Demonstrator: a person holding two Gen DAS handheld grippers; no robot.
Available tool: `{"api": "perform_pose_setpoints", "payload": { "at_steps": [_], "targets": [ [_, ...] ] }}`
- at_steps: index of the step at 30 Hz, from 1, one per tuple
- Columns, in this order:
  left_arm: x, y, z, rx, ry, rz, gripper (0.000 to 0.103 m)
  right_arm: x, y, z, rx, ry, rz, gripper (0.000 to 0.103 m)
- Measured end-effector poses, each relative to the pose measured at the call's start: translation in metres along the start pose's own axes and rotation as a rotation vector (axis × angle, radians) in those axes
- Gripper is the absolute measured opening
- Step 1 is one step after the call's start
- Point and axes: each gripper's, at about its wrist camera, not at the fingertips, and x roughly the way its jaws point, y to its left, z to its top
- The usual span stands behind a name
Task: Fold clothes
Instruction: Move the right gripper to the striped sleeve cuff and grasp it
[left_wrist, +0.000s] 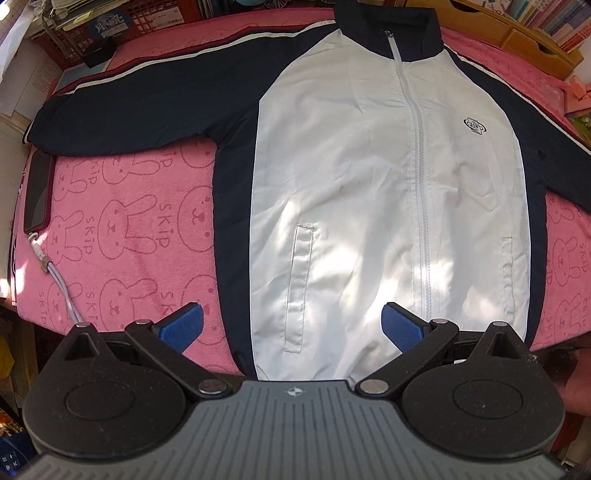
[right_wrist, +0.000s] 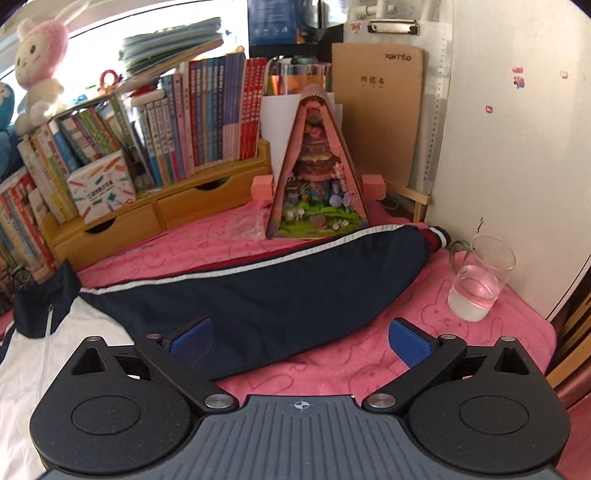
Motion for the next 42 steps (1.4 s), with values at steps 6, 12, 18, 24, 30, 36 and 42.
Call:
{"api": "perform_pose_setpoints", "payload": {
  "at_steps": [6,12,18,24,30,36,42],
  "targets": [
    [0.010,-0.009,0.012,-0.202,0.071,-0.061,0.103,0.110,-0.029,0.035,0.093,0.000,-0.109,0.102],
    [0.016,-0.024,0.024,-0.246,0.117,-0.012,0.103,0.181,-0.037,0.053,0.053,0.088,-0.176,0.102],
    [0.021,-0.039,0.041,-0.258,0.132,0.016,0.103,0.212,-0.030,0.058,0.003,0.129,-0.203,0.102],
    [0.024,-0.055,0.061,-0.224,0.129,0.035,0.103,0.232,-0.027,0.063,-0.060,0.139,-0.240,0.082],
    [0.029,-0.064,0.076,-0.197,0.121,0.035,0.103,0.217,-0.019,0.077,-0.086,0.102,-0.258,0.003],
    [0.029,-0.064,0.081,-0.207,0.108,0.015,0.103,0.112,0.081,0.064,-0.447,-0.154,0.148,0.003],
    [0.019,-0.051,0.070,-0.259,0.097,-0.004,0.103,0.131,0.055,0.048,-0.066,0.015,-0.051,0.067]
  ]
}}
